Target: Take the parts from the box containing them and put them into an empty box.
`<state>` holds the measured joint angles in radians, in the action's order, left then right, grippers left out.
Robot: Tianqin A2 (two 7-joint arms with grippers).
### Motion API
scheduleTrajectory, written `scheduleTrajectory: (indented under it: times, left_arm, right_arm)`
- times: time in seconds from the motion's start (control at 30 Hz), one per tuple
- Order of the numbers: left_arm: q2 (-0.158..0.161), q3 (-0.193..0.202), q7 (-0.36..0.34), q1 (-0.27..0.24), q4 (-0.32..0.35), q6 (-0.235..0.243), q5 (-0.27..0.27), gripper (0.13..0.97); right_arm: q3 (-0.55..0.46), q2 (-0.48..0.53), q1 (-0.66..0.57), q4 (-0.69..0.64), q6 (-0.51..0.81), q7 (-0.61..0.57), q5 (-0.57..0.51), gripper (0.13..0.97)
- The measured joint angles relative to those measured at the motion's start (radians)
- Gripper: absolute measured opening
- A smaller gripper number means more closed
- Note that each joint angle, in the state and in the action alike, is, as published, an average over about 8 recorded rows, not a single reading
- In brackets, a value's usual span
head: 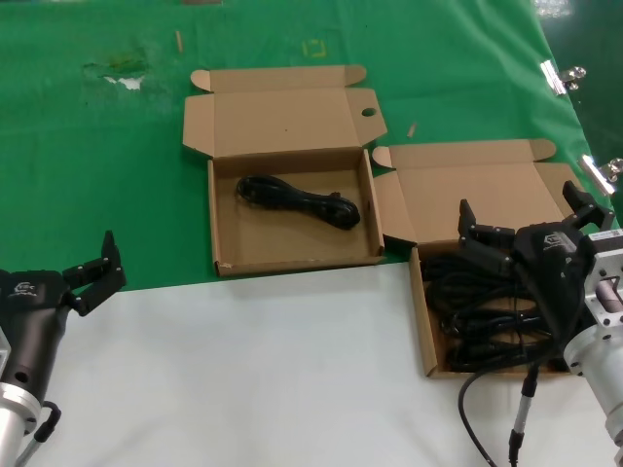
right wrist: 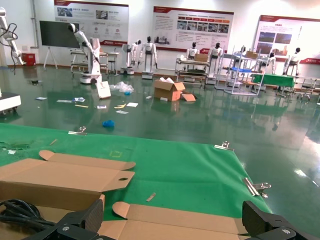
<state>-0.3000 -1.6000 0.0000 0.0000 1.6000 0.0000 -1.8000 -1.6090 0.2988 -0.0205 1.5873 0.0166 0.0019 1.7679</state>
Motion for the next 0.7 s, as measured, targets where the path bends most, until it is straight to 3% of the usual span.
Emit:
scheduleTrajectory:
  times: [0.7]
  left_arm:
    - [0.000, 0.000, 0.000, 0.000, 0.000, 0.000, 0.000, 0.966]
  right_arm:
    - [0.000, 0.000, 0.000, 0.000, 0.000, 0.000, 0.000, 0.966]
